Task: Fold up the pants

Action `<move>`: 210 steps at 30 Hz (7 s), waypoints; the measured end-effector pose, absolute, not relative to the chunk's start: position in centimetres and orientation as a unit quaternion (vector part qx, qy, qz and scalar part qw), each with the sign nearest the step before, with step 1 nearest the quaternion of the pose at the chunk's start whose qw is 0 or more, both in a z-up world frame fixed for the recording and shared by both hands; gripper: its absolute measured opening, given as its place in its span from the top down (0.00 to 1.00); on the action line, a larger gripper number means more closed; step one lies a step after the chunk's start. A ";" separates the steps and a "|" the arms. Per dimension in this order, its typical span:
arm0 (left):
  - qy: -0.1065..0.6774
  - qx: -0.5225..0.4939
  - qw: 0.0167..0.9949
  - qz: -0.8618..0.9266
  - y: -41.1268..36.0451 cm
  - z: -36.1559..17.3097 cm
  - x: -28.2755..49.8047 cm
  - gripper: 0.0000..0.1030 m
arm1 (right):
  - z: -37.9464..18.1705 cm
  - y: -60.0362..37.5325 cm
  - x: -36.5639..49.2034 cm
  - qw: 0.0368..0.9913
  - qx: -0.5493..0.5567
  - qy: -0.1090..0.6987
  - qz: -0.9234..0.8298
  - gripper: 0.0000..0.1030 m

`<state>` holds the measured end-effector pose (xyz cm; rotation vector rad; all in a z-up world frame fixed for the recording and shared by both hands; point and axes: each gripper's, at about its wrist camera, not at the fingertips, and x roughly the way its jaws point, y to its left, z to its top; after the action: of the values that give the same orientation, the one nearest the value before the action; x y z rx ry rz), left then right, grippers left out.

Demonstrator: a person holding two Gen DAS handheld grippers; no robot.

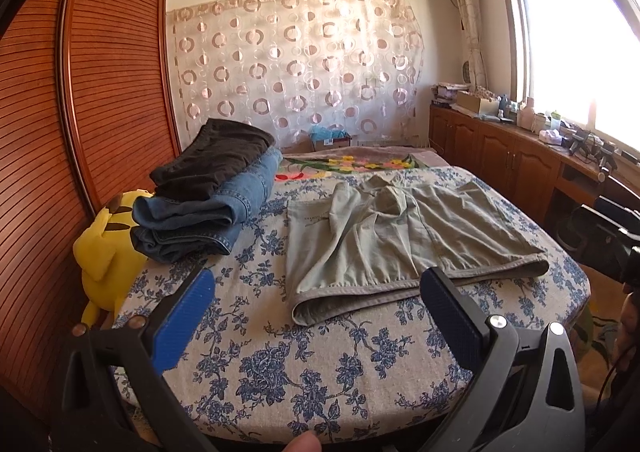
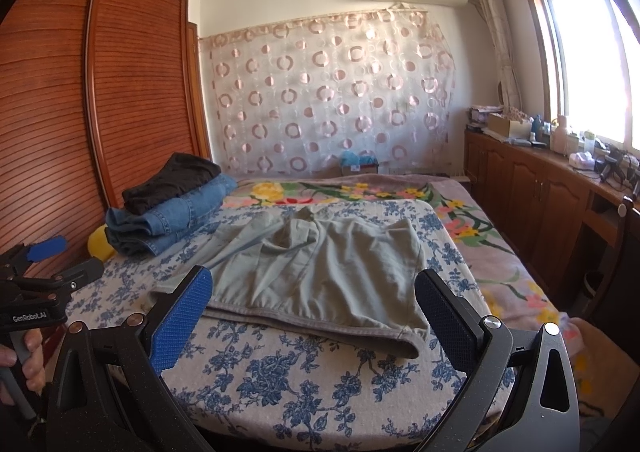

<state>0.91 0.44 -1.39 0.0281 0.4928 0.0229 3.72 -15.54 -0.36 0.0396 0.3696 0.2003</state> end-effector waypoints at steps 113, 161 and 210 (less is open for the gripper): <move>0.363 0.015 0.924 -0.118 2.1 -8.8 3.5 0.98 | -7.0 -28.3 6.1 0.941 0.022 0.335 0.044 1.00; 0.346 0.014 0.935 -0.079 3.7 -7.4 10.9 0.36 | -6.3 -25.8 11.9 0.939 -0.015 0.336 0.077 0.76; 0.417 0.021 0.907 -0.056 5.5 -10.2 20.0 0.36 | -6.5 -28.2 31.2 0.922 -0.083 0.379 -0.008 0.99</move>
<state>20.02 5.52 -10.18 0.0443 0.8612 -0.1155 31.18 -28.22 -6.51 -0.1706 0.7779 -0.0172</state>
